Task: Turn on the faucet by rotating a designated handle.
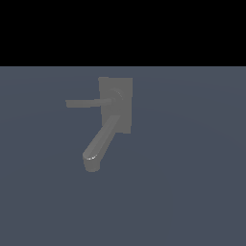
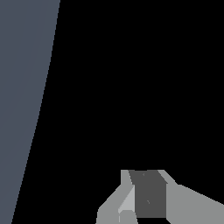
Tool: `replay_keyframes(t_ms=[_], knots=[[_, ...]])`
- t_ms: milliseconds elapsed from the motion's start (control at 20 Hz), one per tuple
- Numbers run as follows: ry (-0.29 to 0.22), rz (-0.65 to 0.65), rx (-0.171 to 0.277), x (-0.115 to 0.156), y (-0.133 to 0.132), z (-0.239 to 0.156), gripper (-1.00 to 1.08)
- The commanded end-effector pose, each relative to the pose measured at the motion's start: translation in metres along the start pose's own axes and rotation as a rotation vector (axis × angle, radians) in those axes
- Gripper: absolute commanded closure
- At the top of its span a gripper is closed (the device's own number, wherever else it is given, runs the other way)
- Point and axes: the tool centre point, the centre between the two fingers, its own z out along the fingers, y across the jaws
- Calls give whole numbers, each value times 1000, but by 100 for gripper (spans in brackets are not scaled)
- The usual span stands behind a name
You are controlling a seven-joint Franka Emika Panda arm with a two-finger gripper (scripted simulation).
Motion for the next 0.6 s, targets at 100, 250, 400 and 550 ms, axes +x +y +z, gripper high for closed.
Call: replay_keyframes(t_ms=[100,250,400,550], knots=[[108,-123,-88,47,-25,-27,108],[189,-218,-141,80,-52,-47,108],[273,-318,-185,110,-85,-68,108],[358,-422,-217,136,-125,-89,108]])
